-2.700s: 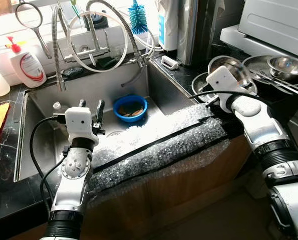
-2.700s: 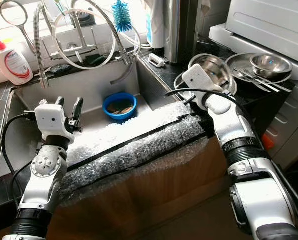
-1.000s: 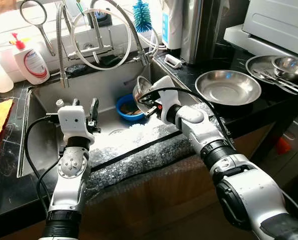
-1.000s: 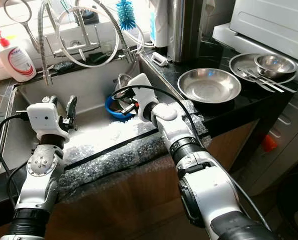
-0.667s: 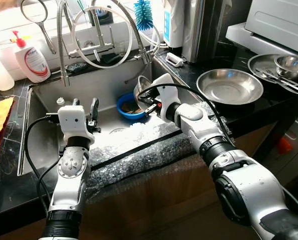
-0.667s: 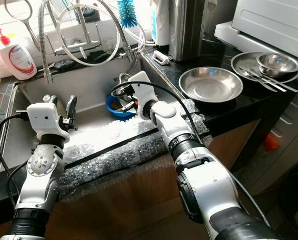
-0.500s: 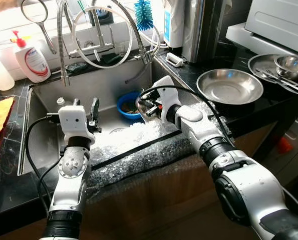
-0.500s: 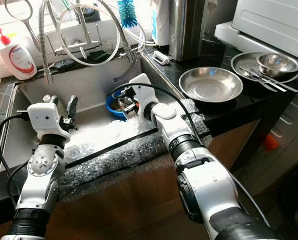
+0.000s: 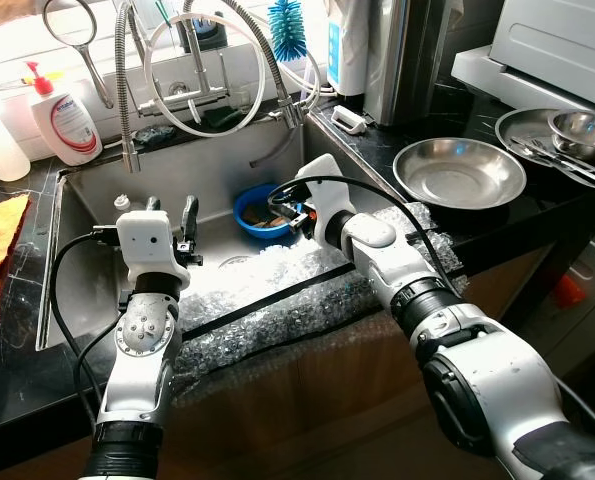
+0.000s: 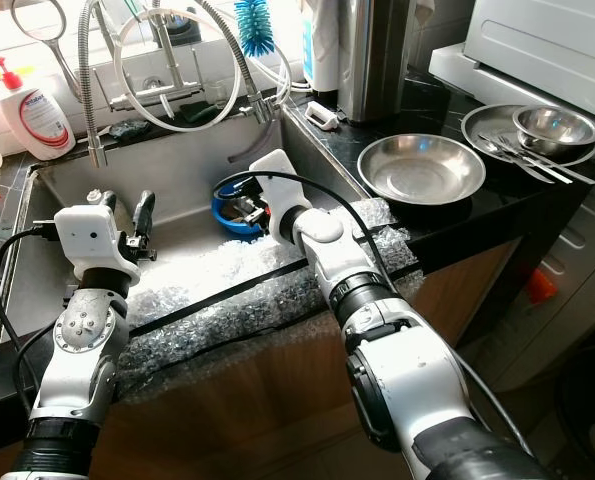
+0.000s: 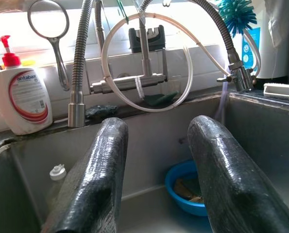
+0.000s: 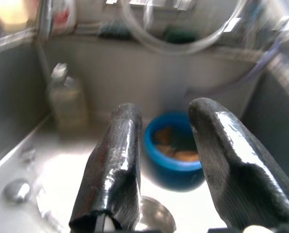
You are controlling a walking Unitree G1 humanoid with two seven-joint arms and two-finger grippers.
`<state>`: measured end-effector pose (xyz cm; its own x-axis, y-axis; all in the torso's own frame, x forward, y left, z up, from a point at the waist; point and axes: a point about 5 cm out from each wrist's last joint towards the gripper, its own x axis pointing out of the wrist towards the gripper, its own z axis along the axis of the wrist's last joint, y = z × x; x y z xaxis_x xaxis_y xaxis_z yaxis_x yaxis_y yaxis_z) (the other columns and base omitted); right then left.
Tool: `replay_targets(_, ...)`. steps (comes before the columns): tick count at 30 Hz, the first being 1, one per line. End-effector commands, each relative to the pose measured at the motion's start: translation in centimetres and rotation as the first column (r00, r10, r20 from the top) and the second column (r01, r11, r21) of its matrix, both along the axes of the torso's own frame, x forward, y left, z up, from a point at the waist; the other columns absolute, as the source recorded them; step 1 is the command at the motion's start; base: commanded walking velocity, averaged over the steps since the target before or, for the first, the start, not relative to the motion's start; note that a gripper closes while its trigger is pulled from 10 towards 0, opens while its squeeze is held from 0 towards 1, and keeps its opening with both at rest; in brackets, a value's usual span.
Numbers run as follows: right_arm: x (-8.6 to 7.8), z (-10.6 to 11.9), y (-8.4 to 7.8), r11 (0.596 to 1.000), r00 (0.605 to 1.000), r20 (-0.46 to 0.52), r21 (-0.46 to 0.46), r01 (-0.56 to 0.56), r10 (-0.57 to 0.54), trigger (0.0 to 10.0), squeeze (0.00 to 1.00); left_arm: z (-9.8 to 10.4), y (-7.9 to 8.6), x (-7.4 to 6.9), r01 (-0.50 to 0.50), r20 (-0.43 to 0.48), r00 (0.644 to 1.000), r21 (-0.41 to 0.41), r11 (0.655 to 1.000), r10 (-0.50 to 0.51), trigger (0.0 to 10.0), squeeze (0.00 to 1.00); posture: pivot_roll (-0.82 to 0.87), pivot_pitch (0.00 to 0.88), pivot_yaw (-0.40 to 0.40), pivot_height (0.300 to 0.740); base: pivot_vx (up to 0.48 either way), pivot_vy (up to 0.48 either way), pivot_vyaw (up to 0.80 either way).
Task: Kitchen organization
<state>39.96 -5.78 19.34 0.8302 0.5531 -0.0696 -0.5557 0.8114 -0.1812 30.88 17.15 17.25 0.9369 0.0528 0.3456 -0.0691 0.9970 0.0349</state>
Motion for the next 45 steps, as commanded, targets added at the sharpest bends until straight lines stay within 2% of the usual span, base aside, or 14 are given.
replay_targets(1, 0.1, 1.8, -0.2, 0.999, 0.994, 0.103, 0.044, 0.028, -0.032, 10.0, 0.0, 0.4, 0.3, -0.2, -0.008, 0.007, 1.0, 0.011, 1.0, 0.008, 10.0, 0.0, -0.16, 0.0, 0.118, 0.74, 0.0, 0.0, 0.0)
replay_targets(4, 0.1, 3.4, -1.4, 0.99, 0.976, 0.189, 0.107, 0.093, -0.112, 10.0, 0.0, 0.4, 0.4, -0.3, -0.011, 0.007, 1.0, 0.01, 1.0, 0.011, 10.0, 0.0, -0.16, 0.0, 0.116, 0.74, 0.0, 0.0, 0.0)
replay_targets(8, -0.8, 5.3, -4.6, 0.956, 0.931, 0.269, 0.221, 0.192, -0.249, 10.0, 0.0, 0.0, 0.2, -0.5, -0.004, -0.002, 1.0, 0.009, 1.0, 0.004, 10.0, 0.0, -0.18, 0.0, 0.117, 0.74, 0.0, 0.0, 0.0)
replay_targets(11, -1.1, 5.1, -5.6, 0.947, 0.924, 0.259, 0.226, 0.227, -0.283, 10.0, 0.0, 0.0, 0.1, -0.5, -0.004, -0.002, 1.0, 0.009, 1.0, 0.004, 10.0, 0.0, -0.18, 0.0, 0.113, 0.74, 0.0, 0.0, 0.0)
replay_targets(15, -2.2, 4.0, -9.0, 0.916, 0.893, 0.228, 0.204, 0.346, -0.388, 10.0, 0.0, -0.2, 0.1, -0.6, 0.0, -0.005, 1.0, 0.013, 1.0, 0.0, 10.0, 0.0, -0.19, 0.0, 0.11, 0.74, 0.0, 0.0, 0.0)
replay_targets(17, -2.4, 3.9, -9.4, 0.911, 0.889, 0.223, 0.201, 0.36, -0.401, 10.0, 0.0, -0.2, 0.1, -0.6, 0.001, -0.007, 1.0, 0.014, 1.0, -0.001, 10.0, 0.0, -0.19, 0.0, 0.109, 0.74, 0.0, 0.0, 0.0)
replay_targets(26, -3.8, 3.7, -13.5, 0.785, 0.785, 0.135, 0.268, 0.559, -0.605, 10.0, 0.0, -0.3, -0.2, -0.5, 0.019, -0.009, 1.0, 0.019, 1.0, -0.019, 10.0, 0.0, -0.2, 0.0, 0.11, 0.74, 0.0, 0.0, 0.0)
replay_targets(27, -3.9, 3.4, -14.1, 0.758, 0.765, 0.107, 0.275, 0.591, -0.635, 10.0, 0.59, -0.3, -0.2, -0.5, 0.02, -0.008, 1.0, 0.02, 1.0, -0.02, 10.0, 0.0, -0.2, 0.0, 0.111, 0.74, 0.0, 0.0, 0.0)
replay_targets(28, -4.0, 3.3, -14.3, 0.746, 0.757, 0.093, 0.28, 0.604, -0.647, 10.0, 0.59, -0.3, -0.2, -0.4, 0.02, -0.008, 1.0, 0.021, 1.0, -0.02, 10.0, 0.0, -0.2, 0.0, 0.111, 0.74, 0.0, 0.0, 0.0)
replay_targets(29, -4.1, 3.1, -14.7, 0.726, 0.742, 0.069, 0.287, 0.625, -0.667, 10.0, 1.0, -0.3, -0.2, -0.4, 0.021, -0.008, 1.0, 0.022, 1.0, -0.021, 10.0, 0.0, -0.2, 0.0, 0.111, 0.74, 0.0, 0.0, 0.0)
replay_targets(34, -4.7, 2.7, -15.8, 0.653, 0.689, -0.019, 0.301, 0.695, -0.725, 10.0, 1.0, -0.4, -0.2, -0.5, 0.02, -0.011, 1.0, 0.023, 1.0, -0.02, 10.0, 0.0, -0.2, 0.0, 0.109, 0.74, 0.0, 0.0, 0.0)
replay_targets(38, -4.9, 2.7, -16.1, 0.636, 0.675, -0.036, 0.301, 0.71, -0.737, 10.0, 1.0, -0.3, -0.3, -0.5, 0.019, -0.01, 1.0, 0.025, 1.0, -0.019, 10.0, 0.0, -0.2, 0.0, 0.108, 0.74, 0.0, 0.0, 0.0)
replay_targets(42, -4.9, 2.5, -17.1, 0.559, 0.625, -0.114, 0.345, 0.754, -0.772, 10.0, 1.0, -0.3, -0.3, -0.5, 0.017, -0.009, 1.0, 0.027, 0.999, -0.017, 10.0, 0.0, -0.2, 0.0, 0.107, 0.74, 0.0, 0.0, 0.0)
replay_targets(45, -4.9, 2.4, -17.4, 0.538, 0.612, -0.144, 0.352, 0.766, -0.777, 10.0, 1.0, -0.3, -0.3, -0.5, 0.017, -0.009, 1.0, 0.028, 0.999, -0.016, 10.0, 0.0, -0.2, 0.0, 0.107, 0.74, 0.0, 0.0, 0.0)
